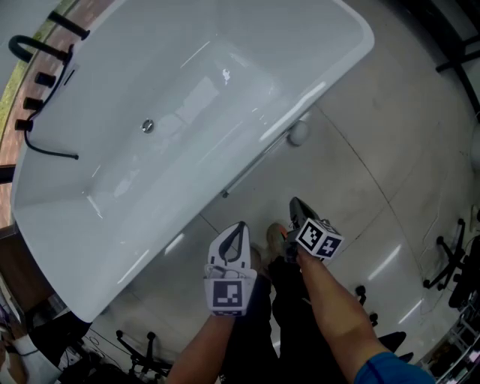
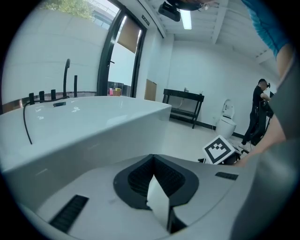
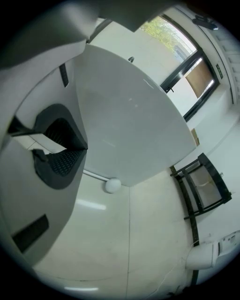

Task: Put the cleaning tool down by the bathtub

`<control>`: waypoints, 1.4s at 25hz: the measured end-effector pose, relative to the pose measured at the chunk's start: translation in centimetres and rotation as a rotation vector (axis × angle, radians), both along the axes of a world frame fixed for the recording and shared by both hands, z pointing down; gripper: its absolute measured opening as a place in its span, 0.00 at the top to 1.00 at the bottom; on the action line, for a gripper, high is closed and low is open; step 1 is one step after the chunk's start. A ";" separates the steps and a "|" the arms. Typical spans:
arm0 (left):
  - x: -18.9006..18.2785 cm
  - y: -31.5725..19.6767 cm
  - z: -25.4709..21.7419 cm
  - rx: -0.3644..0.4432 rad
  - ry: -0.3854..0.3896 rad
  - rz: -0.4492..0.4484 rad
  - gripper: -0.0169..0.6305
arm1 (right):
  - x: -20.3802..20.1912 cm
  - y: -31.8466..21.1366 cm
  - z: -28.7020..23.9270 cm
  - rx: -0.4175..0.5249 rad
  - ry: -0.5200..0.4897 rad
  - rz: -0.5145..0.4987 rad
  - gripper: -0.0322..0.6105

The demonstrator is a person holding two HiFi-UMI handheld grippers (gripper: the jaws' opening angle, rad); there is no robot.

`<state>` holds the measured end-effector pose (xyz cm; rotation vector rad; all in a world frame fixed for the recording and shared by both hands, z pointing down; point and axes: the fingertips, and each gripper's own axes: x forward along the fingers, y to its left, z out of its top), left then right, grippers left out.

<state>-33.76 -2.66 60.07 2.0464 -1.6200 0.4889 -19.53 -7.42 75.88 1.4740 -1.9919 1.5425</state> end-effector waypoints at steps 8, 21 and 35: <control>1.8 -1.4 -5.3 0.051 0.000 0.001 0.97 | 1.7 -1.4 -13.0 0.349 0.268 -0.157 0.95; 4.3 -5.2 -13.6 0.172 0.010 -0.001 0.97 | 1.9 -5.0 -28.0 0.668 0.322 -0.210 0.95; 3.9 -5.4 -29.0 0.321 -0.001 0.016 0.97 | 0.3 -2.7 -43.6 0.796 0.287 -0.192 0.95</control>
